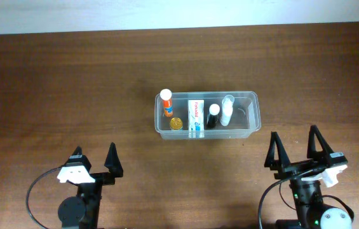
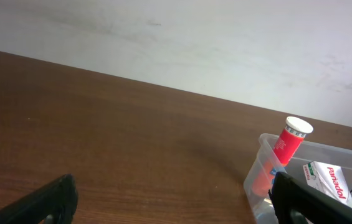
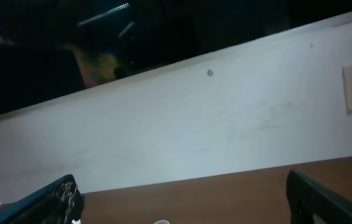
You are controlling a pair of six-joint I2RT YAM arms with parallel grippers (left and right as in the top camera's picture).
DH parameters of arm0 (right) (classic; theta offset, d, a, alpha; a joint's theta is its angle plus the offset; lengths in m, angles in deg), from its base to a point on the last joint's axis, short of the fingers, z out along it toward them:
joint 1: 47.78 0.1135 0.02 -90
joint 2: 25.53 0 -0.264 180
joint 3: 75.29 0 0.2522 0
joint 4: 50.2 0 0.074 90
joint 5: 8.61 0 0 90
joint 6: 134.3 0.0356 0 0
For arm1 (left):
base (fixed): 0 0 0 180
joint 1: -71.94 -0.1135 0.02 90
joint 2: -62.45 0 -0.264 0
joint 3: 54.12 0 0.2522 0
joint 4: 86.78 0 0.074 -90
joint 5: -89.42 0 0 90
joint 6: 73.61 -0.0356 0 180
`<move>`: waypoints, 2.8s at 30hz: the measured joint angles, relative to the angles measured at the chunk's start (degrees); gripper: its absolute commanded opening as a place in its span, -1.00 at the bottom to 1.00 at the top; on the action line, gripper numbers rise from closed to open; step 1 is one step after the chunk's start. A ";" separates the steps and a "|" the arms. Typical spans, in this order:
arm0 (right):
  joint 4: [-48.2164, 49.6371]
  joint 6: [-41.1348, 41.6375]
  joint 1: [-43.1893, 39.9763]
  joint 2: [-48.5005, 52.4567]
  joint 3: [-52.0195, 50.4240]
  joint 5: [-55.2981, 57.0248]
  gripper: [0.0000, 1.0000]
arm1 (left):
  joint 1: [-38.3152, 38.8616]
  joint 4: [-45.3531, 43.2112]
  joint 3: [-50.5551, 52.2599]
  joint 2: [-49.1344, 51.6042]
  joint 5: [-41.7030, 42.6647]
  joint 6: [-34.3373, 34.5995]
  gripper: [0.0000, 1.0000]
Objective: Pack container
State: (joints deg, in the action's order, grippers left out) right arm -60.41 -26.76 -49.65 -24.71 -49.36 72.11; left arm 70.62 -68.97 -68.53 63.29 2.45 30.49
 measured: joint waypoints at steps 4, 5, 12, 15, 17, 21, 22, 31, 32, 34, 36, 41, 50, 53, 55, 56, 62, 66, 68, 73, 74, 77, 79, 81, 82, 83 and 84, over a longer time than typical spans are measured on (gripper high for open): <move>0.42 0.04 0.17 0.00 -0.13 1.27 0.97 | 0.00 0.00 0.00 0.00 0.00 0.02 0.99; 0.50 0.02 0.17 0.00 -0.13 1.68 0.97 | 0.00 0.00 0.00 0.00 0.00 0.00 0.99; 1.11 0.04 0.17 0.00 -1.44 4.42 0.97 | 0.00 0.00 0.00 0.00 0.00 0.00 0.99; 2.47 0.02 0.17 -0.02 -3.58 4.98 0.97 | 0.00 0.00 0.00 0.00 0.00 0.02 0.99; 3.37 0.02 0.17 -0.02 -5.31 5.18 0.97 | 0.00 0.00 0.00 0.00 0.00 0.02 0.99; 5.07 0.02 0.17 -0.02 -8.33 5.38 0.97 | 0.00 0.00 0.00 0.00 0.00 0.02 0.99; 5.05 0.02 0.17 -0.02 -8.83 5.38 0.97 | 0.00 0.00 0.00 0.00 0.00 0.02 0.99; 0.26 -2.29 0.17 -0.02 -11.43 5.38 0.97 | 0.00 0.00 0.00 0.00 0.00 0.00 0.99; -0.61 -2.99 0.17 -0.02 -11.45 5.38 0.97 | 0.00 0.00 0.00 0.00 0.00 0.00 0.99; -2.32 -4.37 0.17 -0.02 -11.45 5.38 0.97 | 0.00 0.00 0.00 0.00 0.00 0.02 0.99; -5.07 -6.19 0.17 -0.02 -11.54 5.38 0.97 | 0.00 0.00 0.00 0.00 0.00 0.02 0.99; -7.41 -11.45 0.17 -0.07 -11.58 5.40 0.97 | 0.00 0.00 0.00 0.00 0.00 0.00 0.99; -7.41 -16.72 0.17 -0.09 -11.58 5.33 0.97 | 0.00 0.00 0.00 0.00 0.00 0.00 0.99; -7.41 -16.70 0.17 -0.09 -11.58 5.33 0.98 | 0.00 0.00 0.00 0.00 0.00 0.02 0.99; -7.41 -16.72 0.17 -0.09 -11.58 5.33 0.97 | 0.00 0.00 0.00 0.00 0.00 0.02 0.99; -7.41 -16.70 0.17 -0.09 -11.58 5.33 0.97 | 0.00 0.00 0.00 0.00 0.00 0.02 0.99; -7.41 -16.72 0.17 -0.09 -11.58 5.33 0.97 | 0.00 0.00 0.00 0.00 0.00 0.00 0.99; -7.41 -16.74 0.17 -0.09 -11.58 5.33 0.97 | 0.00 0.00 0.00 0.00 0.00 0.02 0.99; -7.41 -16.72 0.17 -0.09 -11.58 5.33 0.97 | 0.00 0.00 0.00 0.00 0.00 0.02 0.99; -7.41 -16.72 0.17 -0.09 -11.58 5.33 0.97 | 0.00 0.00 0.00 0.00 0.00 0.02 0.99; -7.41 -16.72 0.17 -0.09 -11.58 5.33 0.97 | 0.00 0.00 0.00 0.00 0.00 0.02 0.99; -7.41 -16.72 0.17 -0.09 -11.58 5.33 0.97 | 0.00 0.00 0.00 0.00 0.00 0.02 0.99; -7.41 -16.72 0.17 -0.09 -11.58 5.33 0.97 | 0.00 0.00 0.00 0.00 0.00 0.00 0.99; -7.41 -16.72 0.17 -0.09 -11.58 5.33 0.97 | 0.00 0.00 0.00 0.00 0.00 0.00 0.99; -7.41 -16.70 0.17 -0.09 -11.58 5.33 0.97 | 0.00 0.00 0.00 0.00 0.00 0.02 0.99; -7.41 -16.72 0.17 -0.09 -11.58 5.33 0.97 | 0.00 0.00 0.00 0.00 0.00 0.00 0.99; -7.41 -16.70 0.17 -0.09 -11.58 5.33 0.97 | 0.00 0.00 0.00 0.00 0.00 0.02 0.99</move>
State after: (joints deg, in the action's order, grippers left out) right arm -67.82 -43.46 -49.48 -24.79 -60.95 77.45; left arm 70.62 -68.97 -68.53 63.29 2.45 30.52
